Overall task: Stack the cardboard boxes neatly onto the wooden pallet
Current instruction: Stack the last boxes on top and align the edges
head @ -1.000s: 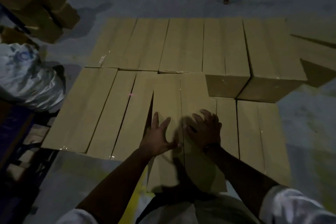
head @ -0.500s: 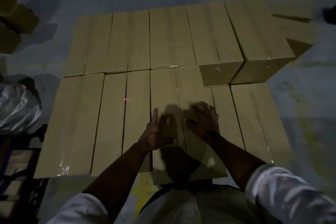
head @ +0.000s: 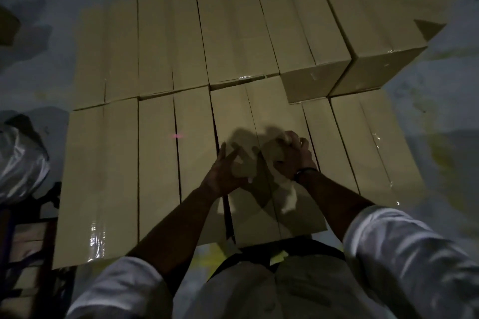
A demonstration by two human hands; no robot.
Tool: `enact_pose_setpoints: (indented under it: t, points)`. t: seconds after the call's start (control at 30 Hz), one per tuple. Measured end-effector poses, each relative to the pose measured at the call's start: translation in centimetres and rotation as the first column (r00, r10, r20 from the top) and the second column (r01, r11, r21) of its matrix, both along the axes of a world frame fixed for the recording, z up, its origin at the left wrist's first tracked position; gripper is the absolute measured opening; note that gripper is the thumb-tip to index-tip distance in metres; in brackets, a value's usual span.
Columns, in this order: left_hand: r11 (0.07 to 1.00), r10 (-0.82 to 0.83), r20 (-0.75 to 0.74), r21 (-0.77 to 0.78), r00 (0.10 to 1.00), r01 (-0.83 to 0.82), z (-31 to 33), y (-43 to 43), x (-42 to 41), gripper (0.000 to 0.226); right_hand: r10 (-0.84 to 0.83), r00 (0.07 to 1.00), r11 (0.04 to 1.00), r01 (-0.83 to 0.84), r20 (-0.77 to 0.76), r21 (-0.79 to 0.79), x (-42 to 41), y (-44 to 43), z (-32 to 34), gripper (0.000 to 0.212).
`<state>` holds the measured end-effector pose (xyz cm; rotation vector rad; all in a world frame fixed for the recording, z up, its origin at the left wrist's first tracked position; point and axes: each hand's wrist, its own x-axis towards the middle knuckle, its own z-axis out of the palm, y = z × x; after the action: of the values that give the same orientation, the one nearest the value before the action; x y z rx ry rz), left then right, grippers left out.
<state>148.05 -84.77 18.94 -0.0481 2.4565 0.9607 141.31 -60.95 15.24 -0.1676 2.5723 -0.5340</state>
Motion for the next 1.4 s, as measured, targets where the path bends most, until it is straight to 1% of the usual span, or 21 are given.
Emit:
enact_pose_setpoints:
  t: [0.07, 0.1, 0.17, 0.2, 0.27, 0.33, 0.37, 0.43, 0.5, 0.6, 0.7, 0.8, 0.9, 1.0, 1.17, 1.23, 1.33, 1.4]
  points:
    - [1.0, 0.006, 0.008, -0.023, 1.0, -0.006, -0.2, 0.3, -0.3, 0.115, 0.005, 1.0, 1.0, -0.005, -0.018, 0.007, 0.0, 0.1, 0.0, 0.076]
    - [0.999, -0.009, -0.005, -0.037, 1.0, 0.009, -0.4, 0.4, -0.4, 0.112, 0.014, 1.0, 1.0, -0.014, -0.017, 0.019, 0.0, 0.1, 0.0, 0.076]
    - [0.991, -0.112, -0.048, -0.083, 0.993, 0.108, -0.6, 0.7, -0.1, 0.104, 0.053, 0.999, 0.997, -0.052, -0.01, 0.055, 0.0, 0.1, 0.1, 0.076]
    - [0.977, -0.174, -0.044, -0.132, 0.984, 0.167, -0.8, 0.8, 0.3, 0.101, 0.071, 0.998, 0.995, -0.07, -0.002, 0.072, 0.1, 0.1, 0.1, 0.077]
    - [0.924, -0.298, -0.047, -0.264, 0.953, 0.276, -0.9, 1.0, 1.0, 0.099, 0.097, 0.995, 0.99, -0.098, 0.02, 0.105, 0.5, 0.1, 0.4, 0.08]
    - [0.883, -0.345, -0.004, -0.341, 0.938, 0.323, -1.4, 1.0, 2.2, 0.097, 0.118, 0.992, 0.984, -0.122, 0.037, 0.129, 1.3, 0.2, 0.9, 0.082]
    - [0.863, -0.359, 0.016, -0.376, 0.933, 0.339, -2.4, 0.7, 2.8, 0.098, 0.126, 0.991, 0.983, -0.13, 0.043, 0.132, 2.0, 0.3, 1.1, 0.084]
    - [0.835, -0.363, 0.083, -0.414, 0.928, 0.364, -3.6, 0.3, 4.0, 0.113, 0.132, 0.989, 0.981, -0.14, 0.063, 0.138, 3.5, 0.7, 1.4, 0.088]
    - [0.815, -0.354, 0.188, -0.418, 0.916, 0.401, -4.4, 0.1, 5.3, 0.123, 0.161, 0.984, 0.971, -0.172, 0.073, 0.169, 5.0, 1.2, 1.5, 0.09]
    - [0.817, -0.345, 0.213, -0.412, 0.914, 0.404, -4.5, 0.4, 7.6, 0.118, 0.192, 0.977, 0.958, -0.206, 0.087, 0.197, 7.3, 1.8, 1.4, 0.093]
    - [0.815, -0.338, 0.142, -0.449, 0.93, 0.365, -4.1, 1.0, 9.3, 0.115, 0.192, 0.978, 0.955, -0.206, 0.084, 0.213, 9.3, 2.2, 1.5, 0.094]
    - [0.848, -0.289, 0.124, -0.427, 0.949, 0.314, -3.8, 1.6, 10.9, 0.109, 0.204, 0.975, 0.951, -0.219, 0.086, 0.219, 10.8, 2.6, 1.6, 0.098]
    - [0.862, -0.256, 0.101, -0.427, 0.961, 0.275, -3.6, 2.2, 12.0, 0.112, 0.235, 0.967, 0.945, -0.251, 0.097, 0.21, 12.0, 3.2, 1.7, 0.103]
    - [0.868, -0.22, 0.115, -0.429, 0.969, 0.248, -3.3, 2.7, 12.8, 0.115, 0.271, 0.956, 0.935, -0.289, 0.112, 0.206, 13.1, 4.0, 1.8, 0.111]
    - [0.835, -0.246, 0.122, -0.478, 0.961, 0.274, -3.0, 3.1, 13.8, 0.133, 0.3, 0.938, 0.932, -0.327, 0.173, 0.159, 14.7, 5.6, 1.9, 0.121]
    - [0.834, -0.22, 0.127, -0.49, 0.967, 0.254, -2.7, 3.2, 14.2, 0.133, 0.305, 0.935, 0.933, -0.331, 0.18, 0.138, 15.2, 6.4, 1.7, 0.119]
    - [0.863, -0.179, 0.098, -0.463, 0.979, 0.204, -2.6, 3.2, 14.5, 0.13, 0.319, 0.939, 0.932, -0.335, 0.127, 0.141, 15.6, 7.1, 1.4, 0.109]
    - [0.865, -0.184, 0.076, -0.46, 0.98, 0.198, -2.4, 3.2, 14.5, 0.128, 0.324, 0.941, 0.93, -0.336, 0.1, 0.151, 15.8, 7.4, 1.4, 0.102]
